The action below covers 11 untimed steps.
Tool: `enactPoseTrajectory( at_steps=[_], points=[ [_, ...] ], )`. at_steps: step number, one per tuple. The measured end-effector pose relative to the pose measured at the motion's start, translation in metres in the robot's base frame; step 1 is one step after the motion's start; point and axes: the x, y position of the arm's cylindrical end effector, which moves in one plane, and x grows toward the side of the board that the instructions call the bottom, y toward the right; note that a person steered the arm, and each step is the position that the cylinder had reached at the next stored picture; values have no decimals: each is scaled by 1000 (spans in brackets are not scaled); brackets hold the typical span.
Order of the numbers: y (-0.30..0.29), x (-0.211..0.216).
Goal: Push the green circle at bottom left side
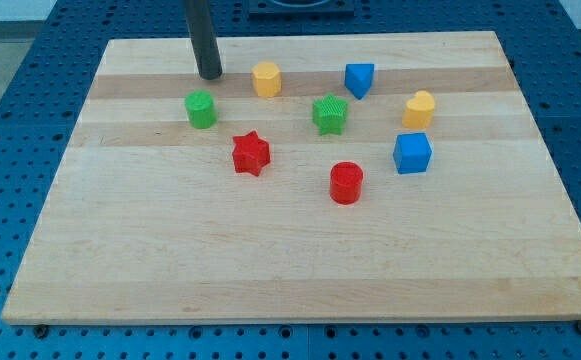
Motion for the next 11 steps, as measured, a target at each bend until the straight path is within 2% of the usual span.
enactPoseTrajectory(
  at_steps=[2, 3, 5, 11],
  points=[
    [8, 8],
    [8, 48],
    [0, 72],
    [-94, 202]
  ],
)
